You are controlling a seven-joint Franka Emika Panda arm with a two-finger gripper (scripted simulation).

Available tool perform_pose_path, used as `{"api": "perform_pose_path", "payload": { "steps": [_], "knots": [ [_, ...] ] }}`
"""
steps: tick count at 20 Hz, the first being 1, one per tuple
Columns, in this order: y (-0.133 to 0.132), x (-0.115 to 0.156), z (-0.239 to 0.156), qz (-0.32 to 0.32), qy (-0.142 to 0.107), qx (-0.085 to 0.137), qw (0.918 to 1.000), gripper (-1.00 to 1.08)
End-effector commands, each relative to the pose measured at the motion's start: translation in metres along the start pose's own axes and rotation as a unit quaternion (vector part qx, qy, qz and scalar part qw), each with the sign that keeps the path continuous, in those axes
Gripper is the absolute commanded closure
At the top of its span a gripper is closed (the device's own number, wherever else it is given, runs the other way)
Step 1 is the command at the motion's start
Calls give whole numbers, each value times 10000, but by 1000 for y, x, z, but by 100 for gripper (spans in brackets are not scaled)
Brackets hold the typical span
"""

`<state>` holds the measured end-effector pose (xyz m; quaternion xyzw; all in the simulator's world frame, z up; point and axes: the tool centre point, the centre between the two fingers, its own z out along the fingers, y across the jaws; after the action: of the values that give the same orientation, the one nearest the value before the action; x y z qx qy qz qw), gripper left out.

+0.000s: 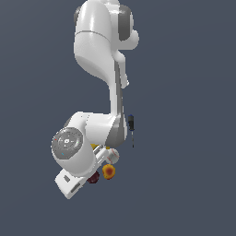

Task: Pick up a designated object from a clutter of objects.

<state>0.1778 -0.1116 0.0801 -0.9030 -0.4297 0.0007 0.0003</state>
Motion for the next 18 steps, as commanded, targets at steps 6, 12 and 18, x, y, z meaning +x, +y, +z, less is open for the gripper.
{"api": "perform_pose_path", "payload": {
  "steps": [6,12,18],
  "knots": [
    [0,0,14,-9,3,-4,10000,-92],
    [-1,0,45,-20,5,-6,10000,-92],
    [1,1,51,-24,5,-6,10000,-92]
  ]
}}
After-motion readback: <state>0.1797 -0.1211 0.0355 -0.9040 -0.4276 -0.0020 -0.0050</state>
